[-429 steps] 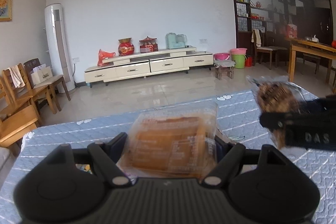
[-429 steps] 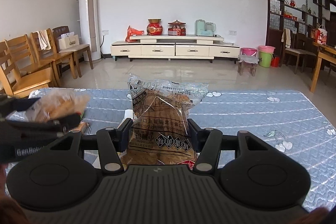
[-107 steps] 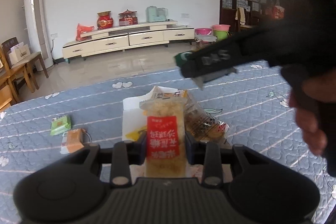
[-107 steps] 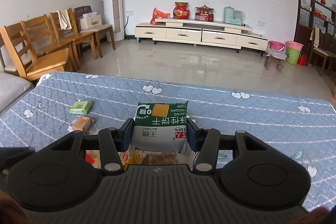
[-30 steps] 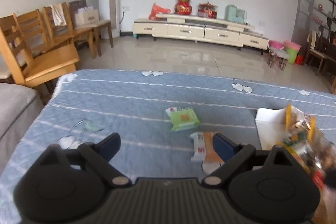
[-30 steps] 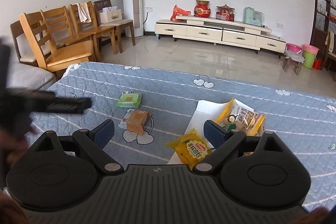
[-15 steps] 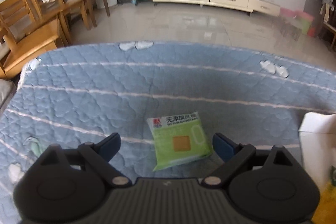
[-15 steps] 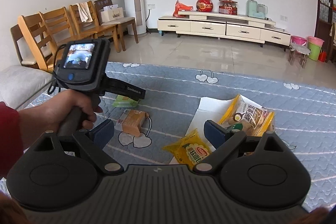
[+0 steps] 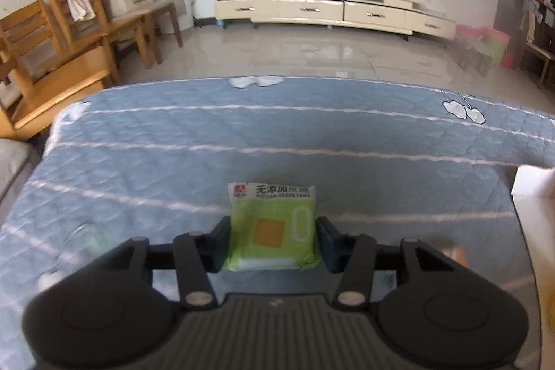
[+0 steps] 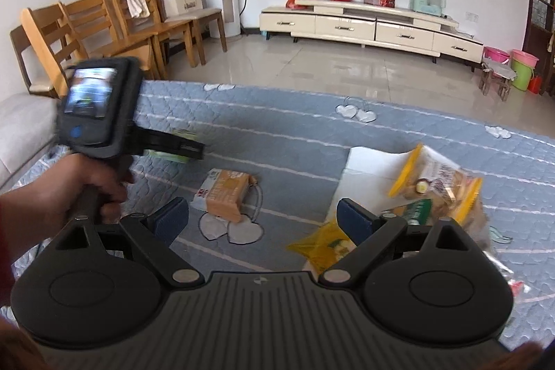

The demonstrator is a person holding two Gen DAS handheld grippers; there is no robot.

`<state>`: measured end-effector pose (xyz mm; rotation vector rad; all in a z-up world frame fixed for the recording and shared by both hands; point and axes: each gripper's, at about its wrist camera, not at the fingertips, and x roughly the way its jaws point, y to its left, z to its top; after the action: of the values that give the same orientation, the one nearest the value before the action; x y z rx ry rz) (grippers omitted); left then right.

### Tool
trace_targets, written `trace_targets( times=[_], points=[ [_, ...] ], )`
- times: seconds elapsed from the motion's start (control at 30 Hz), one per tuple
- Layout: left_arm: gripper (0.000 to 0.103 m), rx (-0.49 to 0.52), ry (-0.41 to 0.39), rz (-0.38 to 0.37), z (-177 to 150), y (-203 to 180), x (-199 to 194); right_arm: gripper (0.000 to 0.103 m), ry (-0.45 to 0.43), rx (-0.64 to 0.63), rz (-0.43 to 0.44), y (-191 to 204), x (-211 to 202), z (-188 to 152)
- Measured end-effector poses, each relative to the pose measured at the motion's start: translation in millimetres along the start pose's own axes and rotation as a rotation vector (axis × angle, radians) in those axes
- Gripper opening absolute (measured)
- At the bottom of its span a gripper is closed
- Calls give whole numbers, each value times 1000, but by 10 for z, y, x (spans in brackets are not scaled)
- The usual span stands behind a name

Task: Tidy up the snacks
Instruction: 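Grasp the green square pack with the left tool while the right tool grasps the brown biscuit pack, then carry the green square pack and brown biscuit pack over the white tray with both tools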

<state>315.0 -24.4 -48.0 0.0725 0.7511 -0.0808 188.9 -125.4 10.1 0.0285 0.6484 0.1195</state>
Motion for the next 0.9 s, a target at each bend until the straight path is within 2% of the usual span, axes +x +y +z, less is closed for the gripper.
trace_targets(
  times=[0.2,0.33,0.53,0.63,0.7,0.9],
  points=[
    [50,-29,-44,70,-343,363,-500,103,82,0,-6,233,429,60],
    [50,-60,-52,82,-529,551,-741,103,146,35,-40,325,846,103],
    [50,-120,-59,95,-647,677,-938,101,213,-18,-109,504,1314,133],
    [50,-128,-74,111,-657,686,-996,90,220,2,-99,514,1387,151],
    [50,-151,-79,107,-667,714,-1041,64,209,-27,-91,564,1380,172],
    [50,-154,-109,118,-675,692,-1203,63,165,-37,-91,596,1103,122]
  ],
)
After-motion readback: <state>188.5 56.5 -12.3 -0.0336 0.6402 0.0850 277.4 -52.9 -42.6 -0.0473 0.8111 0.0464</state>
